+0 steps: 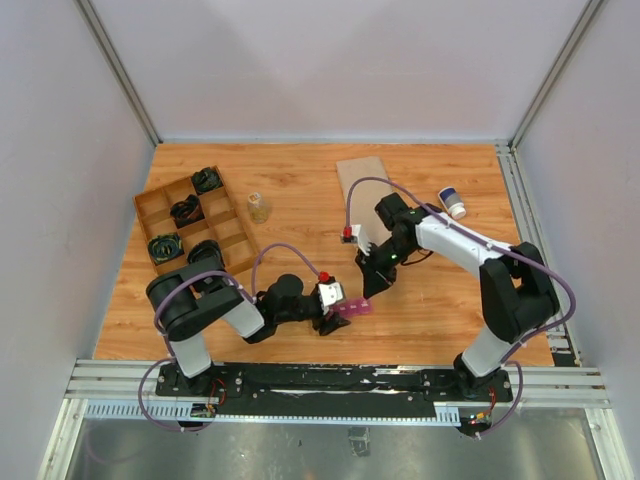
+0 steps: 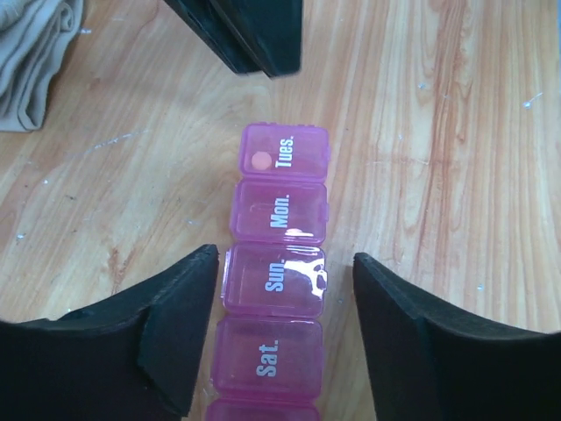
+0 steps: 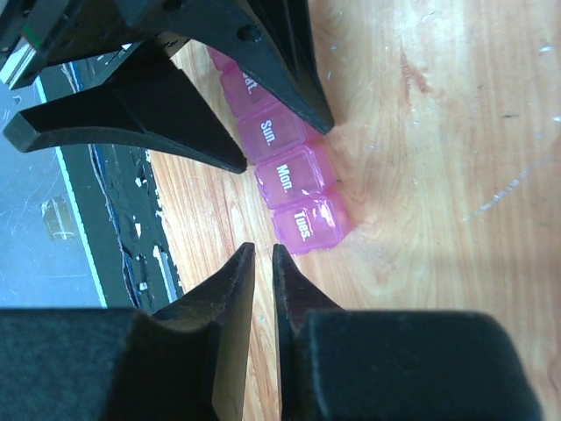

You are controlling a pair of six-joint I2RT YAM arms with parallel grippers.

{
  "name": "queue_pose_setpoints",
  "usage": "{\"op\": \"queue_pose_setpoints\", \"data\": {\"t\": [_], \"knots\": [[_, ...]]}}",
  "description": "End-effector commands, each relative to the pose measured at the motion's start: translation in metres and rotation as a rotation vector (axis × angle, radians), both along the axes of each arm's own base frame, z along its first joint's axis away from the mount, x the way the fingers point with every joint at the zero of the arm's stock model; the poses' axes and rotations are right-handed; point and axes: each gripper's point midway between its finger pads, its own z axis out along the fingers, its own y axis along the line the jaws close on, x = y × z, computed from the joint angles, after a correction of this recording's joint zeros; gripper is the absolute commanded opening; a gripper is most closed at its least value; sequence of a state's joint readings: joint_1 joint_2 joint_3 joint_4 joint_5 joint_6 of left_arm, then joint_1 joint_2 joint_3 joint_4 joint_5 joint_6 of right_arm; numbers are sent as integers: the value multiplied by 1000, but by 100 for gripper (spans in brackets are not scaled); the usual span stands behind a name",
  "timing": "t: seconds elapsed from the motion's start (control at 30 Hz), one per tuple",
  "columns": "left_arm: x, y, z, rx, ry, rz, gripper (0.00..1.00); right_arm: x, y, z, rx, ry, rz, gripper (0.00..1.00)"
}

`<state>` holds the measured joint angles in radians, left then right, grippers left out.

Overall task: Sort the pills into containers
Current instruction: Close the pill container at the center of the board, then open the pill container at the center of the board.

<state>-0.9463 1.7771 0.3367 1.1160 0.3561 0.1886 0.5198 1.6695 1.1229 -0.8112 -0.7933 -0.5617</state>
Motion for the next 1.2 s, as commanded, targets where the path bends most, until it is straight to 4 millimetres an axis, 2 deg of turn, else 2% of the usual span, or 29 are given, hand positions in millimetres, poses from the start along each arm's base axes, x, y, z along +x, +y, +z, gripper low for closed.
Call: {"op": "queue_pose_setpoints", "data": {"t": [0.0,0.17,0.3,0.43,0.5,0.57,0.7,0.77,0.9,1.0,1.07,1.17], "knots": [[-7,-3,21,-49,67,14,71,9,-4,34,96,-75,-10,17],[-4,-5,62,-138,110,64,78,15,-12,58,147,-169,-29,23],[-7,-4,105,-228,167,103,79,16,-18,83,197,-271,-33,28],[-8,5,151,-319,214,132,85,21,-33,115,250,-424,-74,38],[-8,12,185,-396,201,132,90,23,-41,133,284,-519,-97,49],[-4,24,219,-466,190,144,97,25,-48,154,317,-629,-115,65],[-3,47,288,-604,187,139,99,28,-59,206,347,-895,-137,100],[-13,53,316,-649,218,64,99,31,-66,238,355,-1007,-200,99],[-28,60,362,-720,282,-11,99,26,-73,301,375,-1009,-328,98],[-31,69,392,-763,274,12,99,21,-79,345,434,-1028,-453,99],[-28,77,405,-764,244,70,99,14,-84,364,466,-1065,-497,99],[-17,89,411,-743,221,182,99,2,-87,378,479,-1066,-510,98]]}}
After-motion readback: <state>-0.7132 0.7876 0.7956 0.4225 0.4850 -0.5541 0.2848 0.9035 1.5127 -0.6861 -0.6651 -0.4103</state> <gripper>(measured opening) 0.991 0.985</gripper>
